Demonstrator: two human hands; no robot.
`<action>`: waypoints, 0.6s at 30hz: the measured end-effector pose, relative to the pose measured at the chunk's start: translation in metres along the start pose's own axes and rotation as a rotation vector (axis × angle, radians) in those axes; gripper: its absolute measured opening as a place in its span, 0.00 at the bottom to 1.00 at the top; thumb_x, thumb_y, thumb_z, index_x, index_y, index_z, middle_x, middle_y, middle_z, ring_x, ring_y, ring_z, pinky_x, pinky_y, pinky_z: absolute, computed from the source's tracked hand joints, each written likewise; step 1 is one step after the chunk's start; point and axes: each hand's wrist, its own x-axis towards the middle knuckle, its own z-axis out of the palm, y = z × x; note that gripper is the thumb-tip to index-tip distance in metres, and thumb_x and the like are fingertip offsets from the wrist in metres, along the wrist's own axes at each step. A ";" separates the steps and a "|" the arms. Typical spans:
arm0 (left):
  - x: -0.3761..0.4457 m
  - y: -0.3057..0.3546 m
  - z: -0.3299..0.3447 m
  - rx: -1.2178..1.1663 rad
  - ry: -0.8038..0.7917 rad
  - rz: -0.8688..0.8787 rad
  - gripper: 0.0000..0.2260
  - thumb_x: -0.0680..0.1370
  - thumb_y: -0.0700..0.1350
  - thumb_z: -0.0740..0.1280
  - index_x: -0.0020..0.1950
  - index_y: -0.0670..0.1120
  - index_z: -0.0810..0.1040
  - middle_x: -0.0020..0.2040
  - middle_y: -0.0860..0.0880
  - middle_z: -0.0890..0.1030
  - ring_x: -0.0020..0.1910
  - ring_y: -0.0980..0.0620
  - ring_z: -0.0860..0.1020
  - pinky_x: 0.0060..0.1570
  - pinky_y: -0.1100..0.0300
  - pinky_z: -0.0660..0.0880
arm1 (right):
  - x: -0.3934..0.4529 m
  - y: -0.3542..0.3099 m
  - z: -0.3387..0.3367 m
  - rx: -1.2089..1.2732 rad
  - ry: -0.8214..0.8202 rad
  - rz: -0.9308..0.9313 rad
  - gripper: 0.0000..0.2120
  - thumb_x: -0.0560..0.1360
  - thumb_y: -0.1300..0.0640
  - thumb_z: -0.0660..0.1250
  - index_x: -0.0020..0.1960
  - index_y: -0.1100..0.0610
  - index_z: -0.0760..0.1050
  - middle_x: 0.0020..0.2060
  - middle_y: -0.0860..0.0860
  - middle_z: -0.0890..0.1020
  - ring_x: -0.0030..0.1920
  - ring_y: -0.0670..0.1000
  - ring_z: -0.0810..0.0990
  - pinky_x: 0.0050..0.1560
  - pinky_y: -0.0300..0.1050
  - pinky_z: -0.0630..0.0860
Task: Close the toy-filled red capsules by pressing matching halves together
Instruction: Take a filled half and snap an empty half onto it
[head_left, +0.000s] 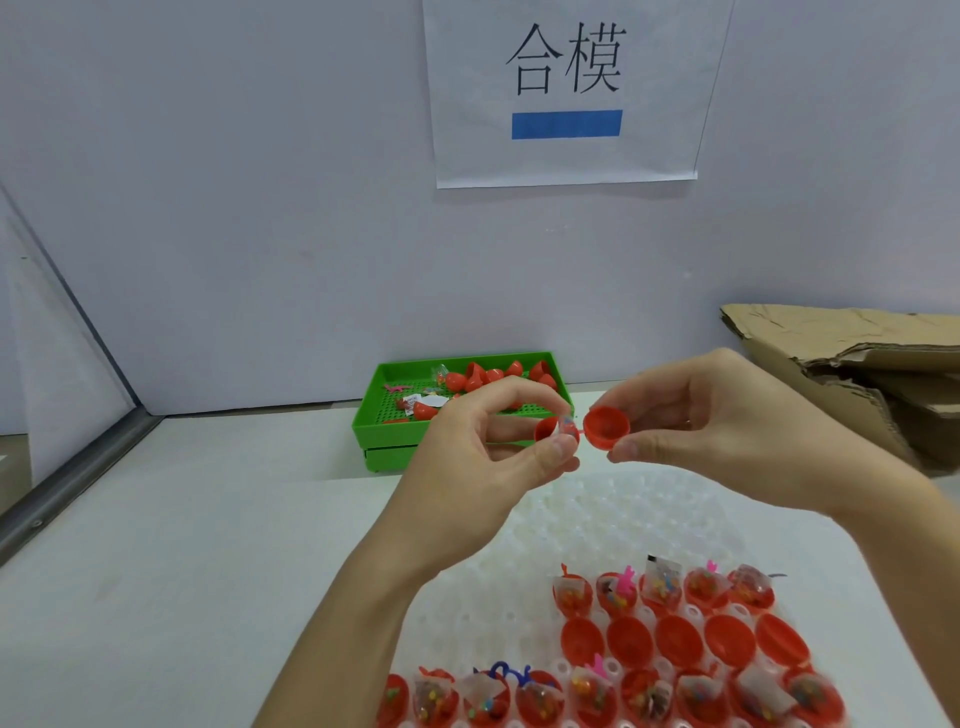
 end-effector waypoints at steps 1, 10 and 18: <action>0.000 0.000 0.000 -0.004 0.001 0.001 0.07 0.76 0.42 0.73 0.53 0.47 0.81 0.47 0.45 0.86 0.46 0.48 0.86 0.51 0.55 0.82 | 0.000 0.000 0.000 0.000 0.001 0.000 0.12 0.65 0.50 0.76 0.49 0.47 0.85 0.44 0.47 0.88 0.47 0.47 0.87 0.56 0.39 0.80; 0.000 -0.001 0.001 -0.024 0.018 0.034 0.04 0.74 0.40 0.74 0.45 0.47 0.80 0.43 0.45 0.87 0.46 0.47 0.86 0.52 0.54 0.82 | -0.002 -0.005 -0.001 -0.005 0.018 -0.052 0.13 0.65 0.50 0.75 0.50 0.44 0.84 0.43 0.45 0.88 0.46 0.46 0.87 0.48 0.33 0.79; -0.001 0.004 0.005 0.024 0.075 0.014 0.04 0.73 0.37 0.75 0.46 0.43 0.82 0.41 0.45 0.87 0.44 0.46 0.86 0.52 0.48 0.82 | -0.002 -0.015 0.004 -0.048 0.134 -0.108 0.13 0.62 0.50 0.77 0.47 0.49 0.86 0.40 0.48 0.87 0.42 0.48 0.86 0.49 0.45 0.83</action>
